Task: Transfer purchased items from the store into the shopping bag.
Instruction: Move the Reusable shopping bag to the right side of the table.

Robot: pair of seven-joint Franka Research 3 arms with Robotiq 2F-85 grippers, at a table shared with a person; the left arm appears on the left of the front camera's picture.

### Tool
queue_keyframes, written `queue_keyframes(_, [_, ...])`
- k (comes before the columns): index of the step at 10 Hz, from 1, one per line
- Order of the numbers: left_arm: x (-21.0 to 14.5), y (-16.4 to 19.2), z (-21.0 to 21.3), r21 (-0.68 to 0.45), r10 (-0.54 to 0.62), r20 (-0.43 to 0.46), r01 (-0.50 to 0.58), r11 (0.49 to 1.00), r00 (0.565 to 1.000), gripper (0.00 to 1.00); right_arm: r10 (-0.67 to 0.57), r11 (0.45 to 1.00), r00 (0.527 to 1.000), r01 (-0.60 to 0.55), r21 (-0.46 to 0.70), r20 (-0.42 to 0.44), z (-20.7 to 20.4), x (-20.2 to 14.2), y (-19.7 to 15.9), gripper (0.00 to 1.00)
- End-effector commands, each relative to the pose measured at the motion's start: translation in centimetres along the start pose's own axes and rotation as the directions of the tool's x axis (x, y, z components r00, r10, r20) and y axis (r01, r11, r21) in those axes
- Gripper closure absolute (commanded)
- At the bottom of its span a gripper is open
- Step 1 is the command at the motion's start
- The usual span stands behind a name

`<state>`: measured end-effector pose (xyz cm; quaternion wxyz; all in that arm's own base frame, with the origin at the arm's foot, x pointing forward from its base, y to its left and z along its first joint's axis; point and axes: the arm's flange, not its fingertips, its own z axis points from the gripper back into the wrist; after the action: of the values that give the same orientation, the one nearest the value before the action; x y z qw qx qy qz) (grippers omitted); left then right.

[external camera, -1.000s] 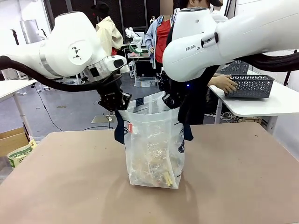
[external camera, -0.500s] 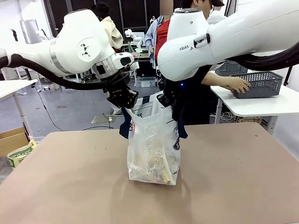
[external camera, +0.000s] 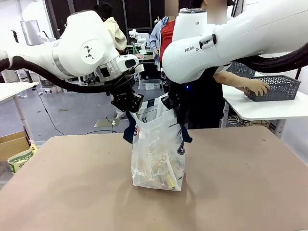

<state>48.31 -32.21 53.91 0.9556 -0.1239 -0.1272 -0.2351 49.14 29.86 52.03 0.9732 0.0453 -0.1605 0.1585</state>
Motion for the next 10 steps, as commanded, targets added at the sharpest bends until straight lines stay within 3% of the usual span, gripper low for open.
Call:
queue_keyframes(1, [0.4, -0.6, 0.1, 0.01, -0.006, 0.051, 0.006, 1.0, 0.999, 1.0, -0.07, 0.995, 0.997, 0.067, 0.076, 0.043, -0.5, 1.1, -0.3, 1.0])
queue_keyframes(4, [0.8, -0.7, -0.3, -0.031, -0.022, 0.096, 0.025, 0.999, 0.995, 1.0, -0.126, 0.987, 0.992, 0.125, 0.096, 0.001, -1.2, 1.8, 0.3, 1.0])
queue_keyframes(5, [0.5, -0.3, 0.0, 0.014, 0.048, 0.112, -0.049, 0.999, 0.993, 1.0, -0.079, 0.994, 0.997, 0.078, 0.071, 0.015, -0.6, 0.8, -0.4, 1.0])
queue_keyframes(6, [0.6, -0.6, -0.3, -0.006, -0.009, 0.049, 0.009, 1.0, 0.999, 1.0, -0.079, 0.994, 0.997, 0.078, 0.071, 0.015, -0.6, 0.8, -0.4, 1.0])
queue_keyframes(8, [0.7, -0.4, -0.4, -0.005, 0.01, 0.061, -0.009, 1.0, 0.998, 1.0, -0.093, 0.993, 0.996, 0.091, 0.08, 0.009, -0.8, 1.0, -0.3, 1.0])
queue_keyframes(10, [1.6, -1.5, -0.7, -0.042, -0.088, 0.076, 0.092, 0.995, 0.993, 1.0, -0.054, 0.988, 0.999, 0.053, 0.147, 0.004, -1.4, 1.9, -0.1, 1.0])
